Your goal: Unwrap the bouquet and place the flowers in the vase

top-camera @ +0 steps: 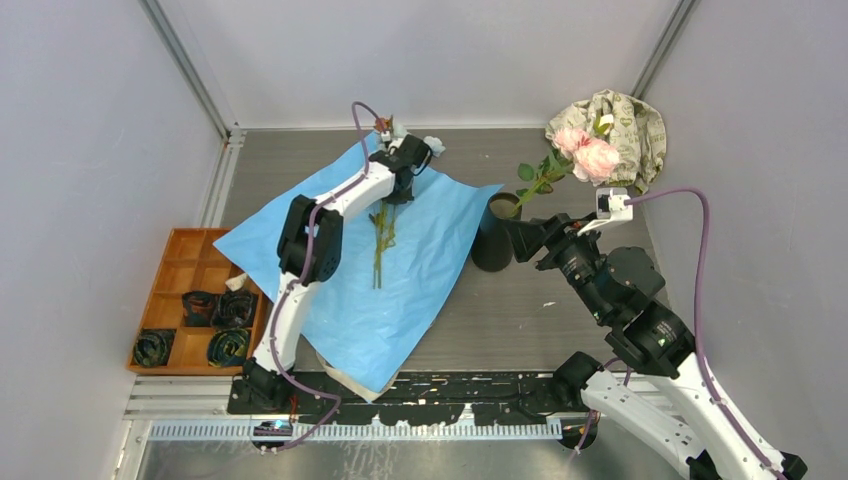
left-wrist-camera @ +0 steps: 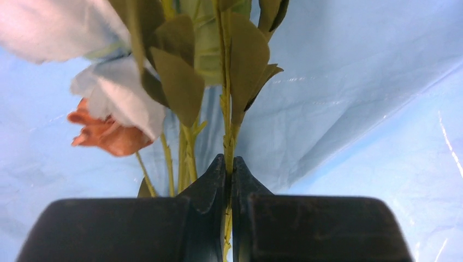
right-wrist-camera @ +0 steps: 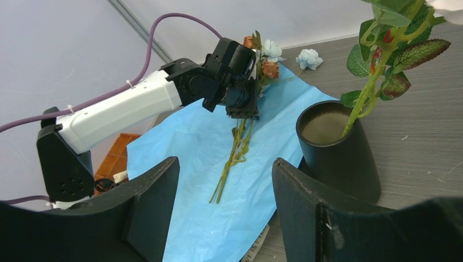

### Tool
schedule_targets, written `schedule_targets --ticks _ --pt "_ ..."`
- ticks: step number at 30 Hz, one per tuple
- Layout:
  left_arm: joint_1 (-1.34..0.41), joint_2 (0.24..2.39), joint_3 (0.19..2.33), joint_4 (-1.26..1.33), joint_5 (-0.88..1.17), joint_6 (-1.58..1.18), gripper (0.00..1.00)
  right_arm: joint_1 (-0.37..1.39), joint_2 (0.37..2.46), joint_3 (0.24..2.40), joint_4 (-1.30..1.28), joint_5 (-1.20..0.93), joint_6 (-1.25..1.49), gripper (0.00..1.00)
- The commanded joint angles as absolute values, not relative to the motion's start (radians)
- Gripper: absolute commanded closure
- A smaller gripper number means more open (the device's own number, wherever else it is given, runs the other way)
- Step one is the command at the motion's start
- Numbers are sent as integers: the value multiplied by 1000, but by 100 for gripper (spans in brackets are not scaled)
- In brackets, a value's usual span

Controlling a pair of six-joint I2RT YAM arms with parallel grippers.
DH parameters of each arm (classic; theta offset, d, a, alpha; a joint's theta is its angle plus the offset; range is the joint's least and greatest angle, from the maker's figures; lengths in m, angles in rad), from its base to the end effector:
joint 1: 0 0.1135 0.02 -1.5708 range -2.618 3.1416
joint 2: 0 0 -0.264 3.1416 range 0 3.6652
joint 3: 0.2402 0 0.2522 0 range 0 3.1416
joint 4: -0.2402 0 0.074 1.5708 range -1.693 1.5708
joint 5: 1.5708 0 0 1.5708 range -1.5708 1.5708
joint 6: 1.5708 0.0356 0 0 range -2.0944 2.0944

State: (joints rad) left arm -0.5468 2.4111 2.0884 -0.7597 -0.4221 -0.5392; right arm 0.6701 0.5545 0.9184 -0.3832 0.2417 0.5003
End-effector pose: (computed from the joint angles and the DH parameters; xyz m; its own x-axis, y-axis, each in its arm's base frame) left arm 0.4500 -0.2569 0.1748 -0.8065 -0.0574 -0.5884 -0.1212 0.9902 0.0695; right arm 0.0928 0.0627 0.3937 -0.2126 0.4258 -0.8795 -0.3573 0.8039 0.4756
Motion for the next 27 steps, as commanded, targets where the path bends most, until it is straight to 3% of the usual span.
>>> schedule_targets --ticks 1,8,20,27 --pt "-543 2233 2029 -712 -421 -530 98 667 546 920 -340 240 524 32" --pt "-544 2036 1850 -619 -285 -566 99 666 549 923 -336 230 536 32" --pt "-529 1842 1577 -353 235 -664 99 667 543 928 -346 217 559 32" --pt "-529 1719 1433 -107 322 -665 100 667 547 939 -350 207 570 32"
